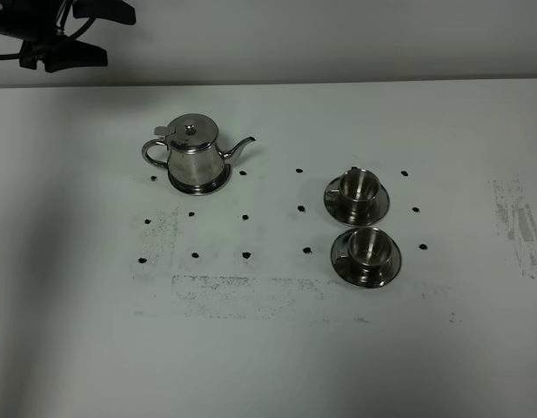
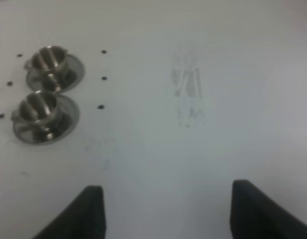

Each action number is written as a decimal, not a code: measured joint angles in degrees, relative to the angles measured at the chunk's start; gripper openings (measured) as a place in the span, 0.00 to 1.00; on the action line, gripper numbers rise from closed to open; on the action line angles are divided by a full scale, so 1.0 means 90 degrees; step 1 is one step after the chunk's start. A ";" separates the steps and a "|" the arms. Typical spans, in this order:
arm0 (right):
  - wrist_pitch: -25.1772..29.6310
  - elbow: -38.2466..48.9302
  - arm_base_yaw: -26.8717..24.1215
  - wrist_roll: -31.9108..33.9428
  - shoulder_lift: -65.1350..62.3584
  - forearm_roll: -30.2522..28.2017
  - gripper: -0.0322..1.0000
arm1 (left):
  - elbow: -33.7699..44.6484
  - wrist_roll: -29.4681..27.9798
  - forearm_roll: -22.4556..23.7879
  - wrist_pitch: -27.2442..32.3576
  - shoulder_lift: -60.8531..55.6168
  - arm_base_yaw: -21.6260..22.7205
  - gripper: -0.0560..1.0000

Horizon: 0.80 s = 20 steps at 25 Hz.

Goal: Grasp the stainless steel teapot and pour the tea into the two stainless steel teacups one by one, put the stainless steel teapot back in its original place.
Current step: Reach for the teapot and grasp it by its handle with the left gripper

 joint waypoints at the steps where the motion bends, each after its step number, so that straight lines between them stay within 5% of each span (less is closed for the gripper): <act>1: 0.0000 0.0003 -0.0014 0.0000 -0.0086 0.0015 0.54 | 0.0000 0.0002 0.0000 0.0000 0.0000 0.0000 0.76; 20: 0.0001 0.0003 -0.0027 -0.0001 -0.0187 0.0044 0.54 | 0.0000 0.0112 0.0000 0.0000 0.0000 0.0000 0.76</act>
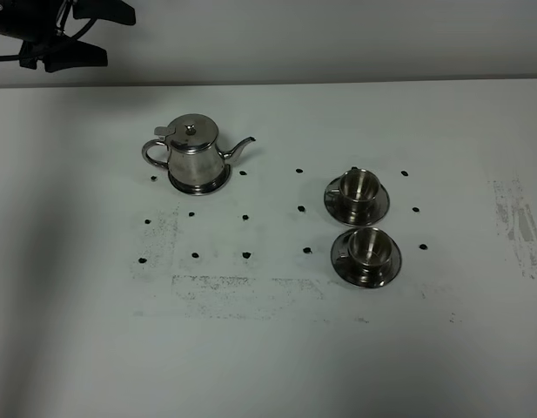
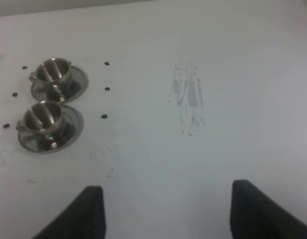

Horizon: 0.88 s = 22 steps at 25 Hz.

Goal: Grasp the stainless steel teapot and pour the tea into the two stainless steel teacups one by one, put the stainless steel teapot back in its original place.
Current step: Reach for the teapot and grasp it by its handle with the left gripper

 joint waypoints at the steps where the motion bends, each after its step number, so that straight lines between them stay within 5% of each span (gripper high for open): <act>1: 0.0000 0.0000 0.0000 0.0000 0.0000 0.0000 0.54 | 0.0000 0.0125 0.0007 0.0000 -0.0009 0.0000 0.76; 5: 0.0000 0.0000 0.0000 0.0000 0.0000 0.0005 0.54 | 0.0007 0.0515 0.0552 0.0008 -0.0348 0.0000 0.76; 13: 0.0000 0.0000 0.0000 0.0000 0.0000 0.0040 0.54 | 0.0249 0.0097 0.3168 0.0012 -0.2130 0.0000 0.76; 18: 0.0000 0.0000 0.0000 0.0000 0.0000 0.0046 0.54 | 0.1656 0.0004 0.4055 0.0012 -0.3487 0.0000 0.76; 22: 0.0000 0.0000 0.0000 -0.0006 0.0000 0.0046 0.54 | 0.3258 0.0044 0.4281 0.0007 -0.4883 0.0000 0.76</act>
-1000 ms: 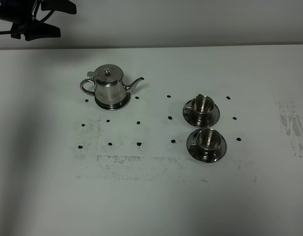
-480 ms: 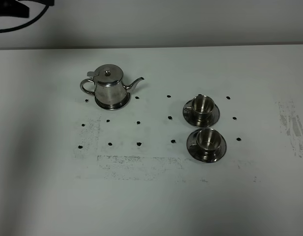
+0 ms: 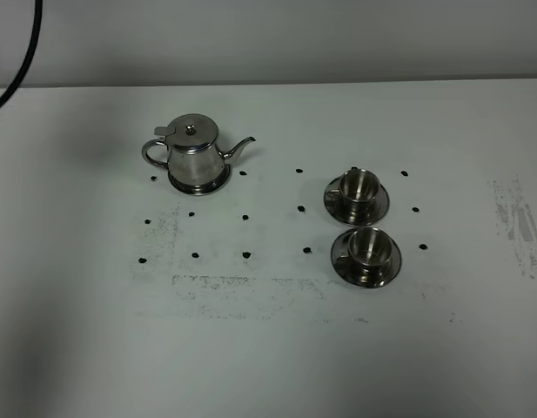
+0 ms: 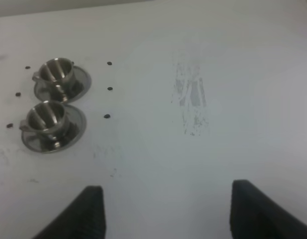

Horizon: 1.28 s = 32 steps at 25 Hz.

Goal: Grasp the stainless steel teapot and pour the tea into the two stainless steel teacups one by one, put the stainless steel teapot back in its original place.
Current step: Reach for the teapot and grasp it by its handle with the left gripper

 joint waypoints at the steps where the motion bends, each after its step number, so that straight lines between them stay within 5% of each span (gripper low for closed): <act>1: 0.0000 0.0000 0.0000 0.0000 0.0000 0.0000 0.54 | 0.0458 0.0077 0.0008 0.0000 -0.0327 0.0000 0.76; 4: 0.0000 0.0000 0.0000 0.0000 0.0000 0.0000 0.54 | 0.1757 0.0461 0.0014 -0.0221 -0.1457 -0.0006 0.76; 10: 0.0000 0.0000 0.0000 0.0000 0.0000 0.0000 0.54 | 0.3528 0.1107 0.0038 -0.2914 -0.2532 -0.0368 0.76; 14: 0.0000 0.0000 0.0000 0.0000 0.0000 0.0000 0.54 | 0.4117 0.0295 0.0720 -0.3808 -0.2245 -0.0603 0.76; 21: 0.0000 0.0000 0.0000 0.0000 0.0000 0.0005 0.54 | 0.3967 -0.3125 0.4143 -0.3739 -0.0911 -0.1488 0.76; 23: 0.0000 0.0000 0.0000 0.0000 0.0000 0.0005 0.54 | 0.3709 -0.3963 0.4777 -0.3739 -0.0557 -0.1665 0.76; 27: 0.0000 0.0000 0.0000 0.0000 0.0000 0.0005 0.54 | 0.2854 -0.4441 0.5076 -0.3679 0.0191 -0.1920 0.76; 32: 0.0000 0.0000 0.0000 0.0000 0.0000 0.0005 0.54 | 0.1510 -0.3684 0.4890 -0.3341 0.1345 -0.2106 0.76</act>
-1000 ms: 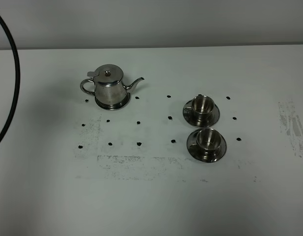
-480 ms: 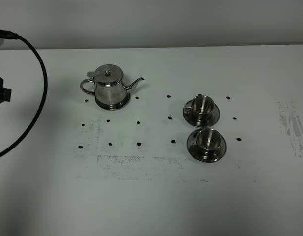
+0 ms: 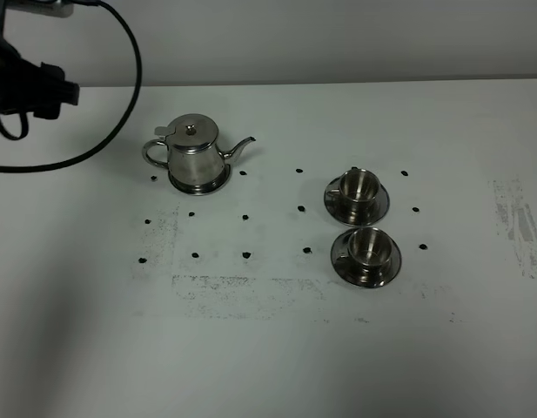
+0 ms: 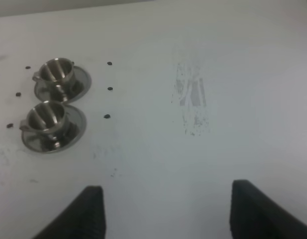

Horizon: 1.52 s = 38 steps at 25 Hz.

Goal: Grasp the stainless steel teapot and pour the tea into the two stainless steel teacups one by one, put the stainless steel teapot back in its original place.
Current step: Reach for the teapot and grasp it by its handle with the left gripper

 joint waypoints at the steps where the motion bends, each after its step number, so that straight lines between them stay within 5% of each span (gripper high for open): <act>1: 0.0000 0.0000 0.0000 0.0000 0.0000 0.0000 0.54 | -0.0292 0.0229 -0.0116 0.0132 0.0224 -0.0007 0.76; 8: 0.0000 0.0000 0.0000 0.0000 0.0000 0.0000 0.54 | -0.2012 0.1309 -0.0743 0.1274 0.1800 -0.0126 0.76; 15: 0.0000 0.0000 0.0000 0.0000 0.0000 0.0000 0.54 | -0.2841 0.1452 -0.1060 0.0894 0.2789 -0.0182 0.76; 27: 0.0000 0.0000 0.0000 0.0000 0.0000 0.0000 0.54 | -0.3030 0.1853 -0.1448 0.0888 0.3359 -0.0182 0.75; 38: 0.0000 0.0000 0.0000 0.0000 0.0000 0.0000 0.54 | -0.3030 0.1989 -0.1603 0.1643 0.3359 -0.0242 0.64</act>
